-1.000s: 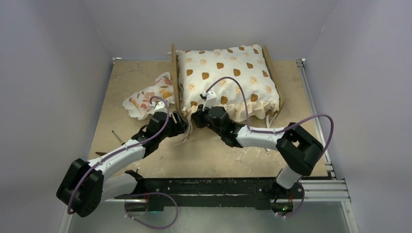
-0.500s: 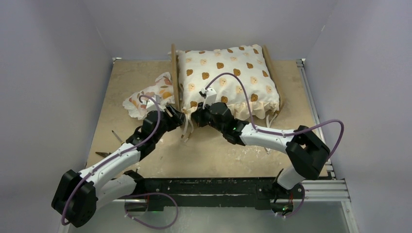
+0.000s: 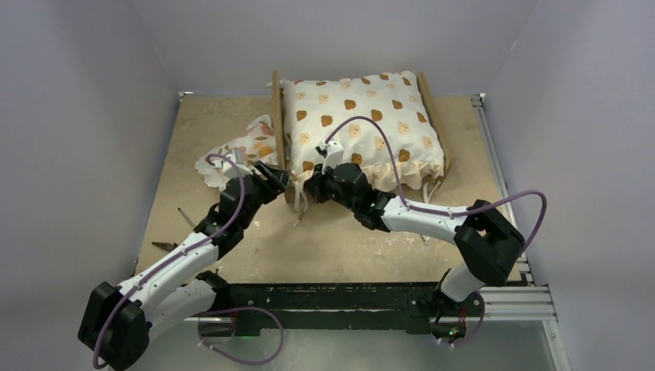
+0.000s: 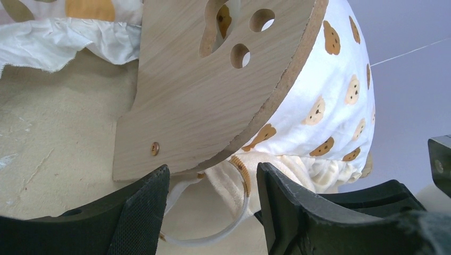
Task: Set up the pet bed
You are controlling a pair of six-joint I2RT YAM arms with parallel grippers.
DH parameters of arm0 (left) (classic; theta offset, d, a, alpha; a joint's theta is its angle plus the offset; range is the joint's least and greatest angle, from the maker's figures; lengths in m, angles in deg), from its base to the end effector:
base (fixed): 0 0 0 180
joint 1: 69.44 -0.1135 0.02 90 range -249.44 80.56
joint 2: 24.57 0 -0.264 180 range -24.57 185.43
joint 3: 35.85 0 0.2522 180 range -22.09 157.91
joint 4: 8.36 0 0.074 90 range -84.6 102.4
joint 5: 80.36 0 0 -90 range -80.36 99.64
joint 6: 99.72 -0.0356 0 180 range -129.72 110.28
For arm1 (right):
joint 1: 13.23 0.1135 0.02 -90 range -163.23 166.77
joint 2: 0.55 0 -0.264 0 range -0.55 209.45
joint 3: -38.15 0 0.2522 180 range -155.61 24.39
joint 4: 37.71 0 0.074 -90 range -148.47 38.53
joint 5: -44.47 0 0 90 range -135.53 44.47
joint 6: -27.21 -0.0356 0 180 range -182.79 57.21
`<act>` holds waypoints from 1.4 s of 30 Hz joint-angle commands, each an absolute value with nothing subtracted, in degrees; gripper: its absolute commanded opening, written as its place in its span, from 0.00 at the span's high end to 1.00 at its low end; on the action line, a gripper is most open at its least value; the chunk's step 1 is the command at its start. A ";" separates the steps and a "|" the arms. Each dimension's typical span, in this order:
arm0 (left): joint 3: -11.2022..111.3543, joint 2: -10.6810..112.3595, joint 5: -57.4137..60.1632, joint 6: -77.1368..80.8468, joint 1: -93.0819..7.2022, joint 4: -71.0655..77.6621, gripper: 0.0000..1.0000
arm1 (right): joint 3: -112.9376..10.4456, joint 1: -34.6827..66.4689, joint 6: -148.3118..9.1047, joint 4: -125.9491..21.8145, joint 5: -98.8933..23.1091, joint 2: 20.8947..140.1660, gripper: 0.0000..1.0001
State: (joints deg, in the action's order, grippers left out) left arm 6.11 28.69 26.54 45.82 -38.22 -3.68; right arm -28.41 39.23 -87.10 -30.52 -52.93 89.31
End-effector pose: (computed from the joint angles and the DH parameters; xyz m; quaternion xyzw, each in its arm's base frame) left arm 0.1878 -0.1017 0.2459 -0.2528 0.7535 -0.3237 0.5134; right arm 0.2206 0.2795 0.2474 -0.1563 0.7830 0.3320 0.5022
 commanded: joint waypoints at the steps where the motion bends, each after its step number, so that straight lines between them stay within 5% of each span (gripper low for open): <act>1: 7.72 30.28 27.09 47.35 -37.97 -7.10 0.40 | -30.46 39.06 -85.99 -29.22 -51.39 89.66 1.00; 11: 6.87 35.68 26.96 49.23 -37.21 -9.17 0.38 | -30.63 39.04 -86.15 -29.27 -50.94 89.90 1.00; 17: 0.85 33.92 29.98 50.04 -37.18 -9.36 0.55 | -30.46 38.50 -86.95 -29.63 -50.40 86.83 1.00; 26: -2.98 39.92 29.05 50.34 -37.19 -15.40 0.60 | -32.71 38.36 -89.34 -29.28 -45.75 85.59 1.00; 32: -4.68 43.22 24.73 50.61 -37.18 -21.65 0.72 | -33.22 38.36 -91.75 -24.22 -40.54 89.79 1.00; 42: -9.15 27.80 24.49 50.60 -37.23 -11.33 0.60 | -32.31 38.39 -90.95 -25.72 -34.73 101.31 0.94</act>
State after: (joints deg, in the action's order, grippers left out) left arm -7.74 34.74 24.40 49.82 -37.41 -15.55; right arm -31.64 38.18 -91.30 -25.45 -38.97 99.67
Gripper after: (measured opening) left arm 0.365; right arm 0.012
